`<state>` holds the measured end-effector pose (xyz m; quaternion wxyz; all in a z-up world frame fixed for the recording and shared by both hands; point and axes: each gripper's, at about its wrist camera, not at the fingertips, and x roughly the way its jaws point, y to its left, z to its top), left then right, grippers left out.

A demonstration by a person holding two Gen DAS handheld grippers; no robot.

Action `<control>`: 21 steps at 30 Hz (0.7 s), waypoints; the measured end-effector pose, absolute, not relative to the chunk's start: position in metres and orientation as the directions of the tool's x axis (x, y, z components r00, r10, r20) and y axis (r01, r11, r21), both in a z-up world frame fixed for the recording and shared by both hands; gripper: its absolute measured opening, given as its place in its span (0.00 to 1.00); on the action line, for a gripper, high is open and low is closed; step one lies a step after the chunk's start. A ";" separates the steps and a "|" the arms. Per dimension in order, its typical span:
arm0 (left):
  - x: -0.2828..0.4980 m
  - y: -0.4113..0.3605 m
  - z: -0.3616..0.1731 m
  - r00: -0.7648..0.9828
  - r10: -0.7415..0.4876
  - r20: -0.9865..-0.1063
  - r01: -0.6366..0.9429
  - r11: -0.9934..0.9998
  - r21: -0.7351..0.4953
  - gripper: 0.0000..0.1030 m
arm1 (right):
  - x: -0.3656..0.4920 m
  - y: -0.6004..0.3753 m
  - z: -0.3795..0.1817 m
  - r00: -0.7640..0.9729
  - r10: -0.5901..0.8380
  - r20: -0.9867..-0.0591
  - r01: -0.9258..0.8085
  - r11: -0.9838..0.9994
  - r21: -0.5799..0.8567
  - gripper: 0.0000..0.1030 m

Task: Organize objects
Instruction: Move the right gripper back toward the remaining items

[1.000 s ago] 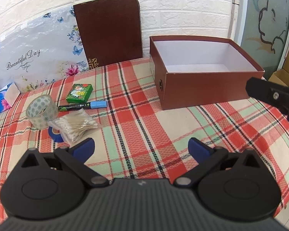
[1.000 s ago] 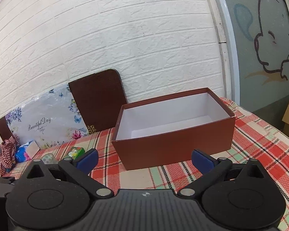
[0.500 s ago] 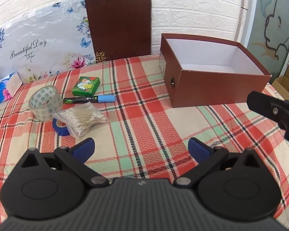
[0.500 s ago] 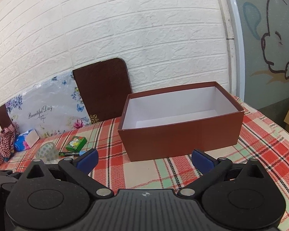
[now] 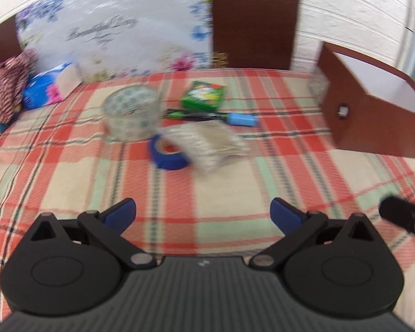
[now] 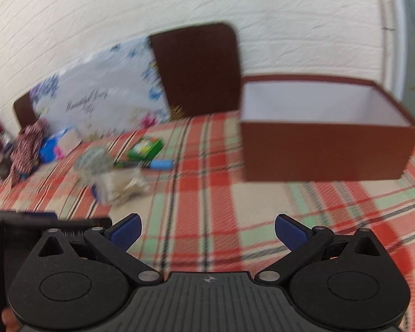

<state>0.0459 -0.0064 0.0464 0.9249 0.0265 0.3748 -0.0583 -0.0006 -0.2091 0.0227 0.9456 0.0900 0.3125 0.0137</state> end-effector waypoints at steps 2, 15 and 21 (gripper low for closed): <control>0.052 0.024 0.038 0.728 -0.045 -0.684 0.068 0.998 0.007 1.00 | 0.007 -0.193 0.013 0.775 0.134 -0.617 -0.033 0.985 0.172 0.99; 0.060 0.118 -0.018 0.802 0.097 -0.589 -0.132 0.991 -0.016 1.00 | 0.148 -0.133 -0.001 0.737 0.320 -0.595 -0.238 0.947 0.215 0.97; 0.059 0.114 -0.018 0.807 0.086 -0.584 -0.129 0.991 -0.033 1.00 | 0.167 -0.138 -0.026 0.685 0.343 -0.642 -0.221 0.938 0.265 0.67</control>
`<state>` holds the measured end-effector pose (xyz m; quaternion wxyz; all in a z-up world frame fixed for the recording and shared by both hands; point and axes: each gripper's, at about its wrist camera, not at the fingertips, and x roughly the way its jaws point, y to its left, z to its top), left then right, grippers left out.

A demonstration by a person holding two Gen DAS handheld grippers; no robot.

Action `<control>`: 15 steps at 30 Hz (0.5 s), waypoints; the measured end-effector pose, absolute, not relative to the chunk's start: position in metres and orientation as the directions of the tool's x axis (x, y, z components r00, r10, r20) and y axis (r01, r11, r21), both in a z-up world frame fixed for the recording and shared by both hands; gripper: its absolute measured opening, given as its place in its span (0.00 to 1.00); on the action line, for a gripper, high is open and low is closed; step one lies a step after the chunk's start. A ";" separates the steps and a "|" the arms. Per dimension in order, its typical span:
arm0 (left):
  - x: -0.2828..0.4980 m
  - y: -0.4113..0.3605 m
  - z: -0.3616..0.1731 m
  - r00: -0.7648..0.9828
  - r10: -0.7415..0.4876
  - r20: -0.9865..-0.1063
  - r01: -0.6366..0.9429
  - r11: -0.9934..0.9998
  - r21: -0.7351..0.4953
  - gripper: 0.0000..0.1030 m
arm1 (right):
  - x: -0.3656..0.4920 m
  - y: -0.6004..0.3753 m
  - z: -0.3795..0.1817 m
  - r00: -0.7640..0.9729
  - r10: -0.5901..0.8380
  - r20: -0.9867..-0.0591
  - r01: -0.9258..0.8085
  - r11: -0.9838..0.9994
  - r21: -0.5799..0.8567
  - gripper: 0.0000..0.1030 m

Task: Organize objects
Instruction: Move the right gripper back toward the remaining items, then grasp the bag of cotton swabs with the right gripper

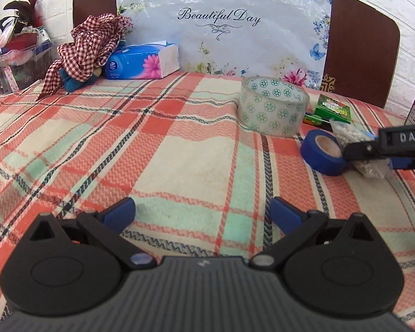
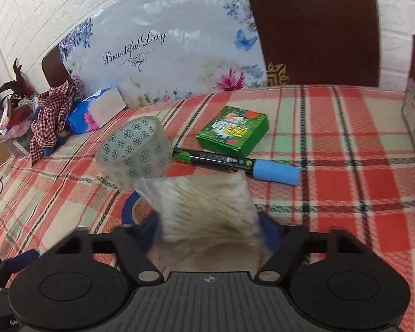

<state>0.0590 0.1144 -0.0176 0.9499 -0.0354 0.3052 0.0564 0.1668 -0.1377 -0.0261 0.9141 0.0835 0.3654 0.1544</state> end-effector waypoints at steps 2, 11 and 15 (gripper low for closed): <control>0.057 0.113 -0.018 0.808 0.086 -0.583 -0.129 0.991 -0.032 1.00 | 0.147 -0.139 -0.023 0.676 0.337 -0.656 -0.236 0.941 0.241 0.66; 0.056 0.105 -0.016 0.797 0.103 -0.595 -0.124 0.992 0.006 1.00 | -0.036 -0.192 -0.034 0.766 0.128 -0.629 -0.179 0.984 -0.018 0.73; 0.045 0.075 0.001 0.775 -0.052 -0.630 -0.009 0.996 -0.092 0.93 | -0.064 -0.226 -0.034 0.780 0.036 -0.625 -0.059 0.998 -0.015 0.88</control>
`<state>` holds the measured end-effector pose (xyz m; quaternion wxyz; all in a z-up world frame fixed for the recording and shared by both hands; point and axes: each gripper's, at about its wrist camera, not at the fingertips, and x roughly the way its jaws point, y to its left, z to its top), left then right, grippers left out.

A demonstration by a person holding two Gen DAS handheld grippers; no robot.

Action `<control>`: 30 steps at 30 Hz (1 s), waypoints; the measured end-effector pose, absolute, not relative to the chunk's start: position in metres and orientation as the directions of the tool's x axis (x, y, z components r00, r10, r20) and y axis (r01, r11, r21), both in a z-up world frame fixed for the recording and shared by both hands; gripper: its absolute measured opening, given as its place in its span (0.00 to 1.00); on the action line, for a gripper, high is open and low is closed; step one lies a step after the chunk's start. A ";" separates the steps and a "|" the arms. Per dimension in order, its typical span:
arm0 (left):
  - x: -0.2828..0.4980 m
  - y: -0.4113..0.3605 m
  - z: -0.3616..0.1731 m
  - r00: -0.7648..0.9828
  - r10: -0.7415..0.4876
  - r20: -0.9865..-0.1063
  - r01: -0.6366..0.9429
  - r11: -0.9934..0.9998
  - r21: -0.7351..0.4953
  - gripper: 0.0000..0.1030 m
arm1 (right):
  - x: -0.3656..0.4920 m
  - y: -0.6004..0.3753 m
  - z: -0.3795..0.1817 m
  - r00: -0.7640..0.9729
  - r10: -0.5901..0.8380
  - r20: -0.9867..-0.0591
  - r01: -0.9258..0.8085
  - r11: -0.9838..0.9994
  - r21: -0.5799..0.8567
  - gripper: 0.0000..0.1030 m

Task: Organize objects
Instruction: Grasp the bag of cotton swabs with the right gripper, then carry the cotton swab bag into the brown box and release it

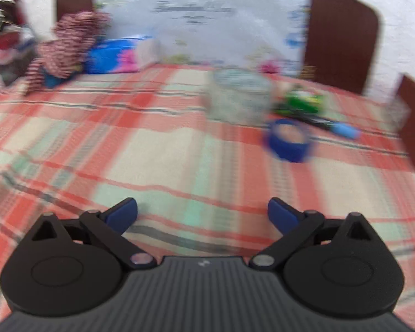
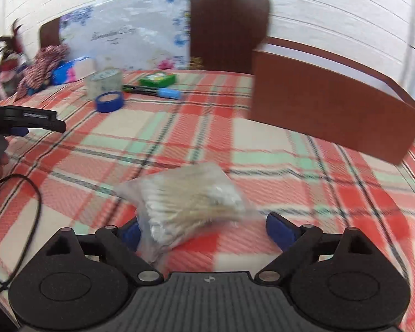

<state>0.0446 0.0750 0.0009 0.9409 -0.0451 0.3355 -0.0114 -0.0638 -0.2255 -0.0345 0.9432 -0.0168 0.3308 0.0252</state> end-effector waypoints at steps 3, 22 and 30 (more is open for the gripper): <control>0.024 0.024 0.021 0.721 -0.301 -0.624 0.232 0.954 -0.192 0.86 | -0.062 -0.234 -0.035 0.786 0.035 -0.618 -0.027 0.999 0.022 0.89; 0.004 -0.149 0.063 0.450 -0.615 -0.647 0.718 0.680 -0.147 0.42 | -0.056 -0.239 -0.010 0.892 0.054 -0.449 -0.077 0.997 -0.032 0.39; 0.052 -0.224 0.123 0.525 -0.661 -0.536 0.773 0.633 -0.023 0.41 | -0.004 -0.297 0.031 0.964 -0.094 -0.250 0.088 0.995 -0.035 0.40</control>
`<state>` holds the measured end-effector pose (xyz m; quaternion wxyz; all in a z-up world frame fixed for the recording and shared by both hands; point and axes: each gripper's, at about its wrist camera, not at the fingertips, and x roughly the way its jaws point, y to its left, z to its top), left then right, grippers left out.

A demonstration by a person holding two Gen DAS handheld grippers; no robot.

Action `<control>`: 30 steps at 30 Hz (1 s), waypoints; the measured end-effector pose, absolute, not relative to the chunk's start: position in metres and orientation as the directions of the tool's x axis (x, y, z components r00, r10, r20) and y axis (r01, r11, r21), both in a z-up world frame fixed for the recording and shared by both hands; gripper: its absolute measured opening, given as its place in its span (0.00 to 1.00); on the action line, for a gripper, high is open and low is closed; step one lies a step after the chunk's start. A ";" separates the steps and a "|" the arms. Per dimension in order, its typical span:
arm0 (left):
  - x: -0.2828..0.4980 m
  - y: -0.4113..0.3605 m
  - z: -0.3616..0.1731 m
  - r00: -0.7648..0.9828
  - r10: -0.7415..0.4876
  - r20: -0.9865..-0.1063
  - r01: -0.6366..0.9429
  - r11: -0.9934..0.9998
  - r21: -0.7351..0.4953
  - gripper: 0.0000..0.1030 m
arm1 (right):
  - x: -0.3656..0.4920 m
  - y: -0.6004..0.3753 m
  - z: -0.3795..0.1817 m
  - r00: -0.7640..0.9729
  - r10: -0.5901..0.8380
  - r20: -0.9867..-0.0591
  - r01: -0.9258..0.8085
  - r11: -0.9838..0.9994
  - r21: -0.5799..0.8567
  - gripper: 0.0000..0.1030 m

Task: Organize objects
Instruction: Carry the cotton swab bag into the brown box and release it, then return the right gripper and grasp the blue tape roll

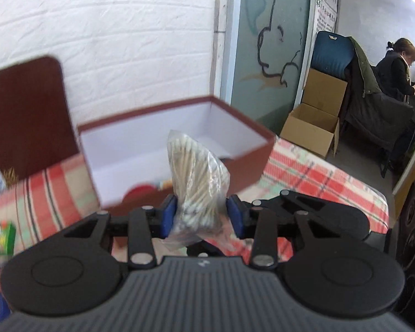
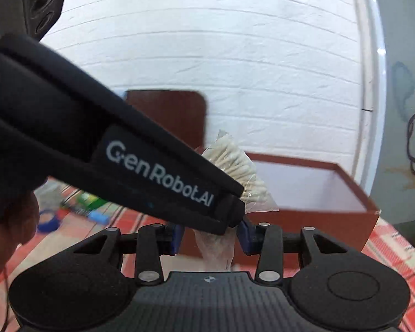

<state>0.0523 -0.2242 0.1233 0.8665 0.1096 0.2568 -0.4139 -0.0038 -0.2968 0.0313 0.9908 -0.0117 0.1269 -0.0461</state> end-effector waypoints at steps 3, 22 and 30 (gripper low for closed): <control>0.078 -0.258 0.131 0.540 -0.666 -0.515 0.776 0.630 -0.003 0.44 | 0.024 -0.323 0.038 0.965 -0.149 -0.216 0.143 0.989 -0.044 0.40; 0.057 -0.257 0.099 0.685 -0.489 -0.541 0.634 0.765 0.111 0.87 | -0.009 -0.349 0.003 0.955 -0.221 -0.196 0.246 0.963 0.114 0.76; 0.051 -0.189 0.059 0.684 -0.318 -0.656 0.510 0.852 0.119 0.87 | -0.013 -0.313 -0.026 0.897 -0.054 -0.439 0.146 0.973 0.179 0.75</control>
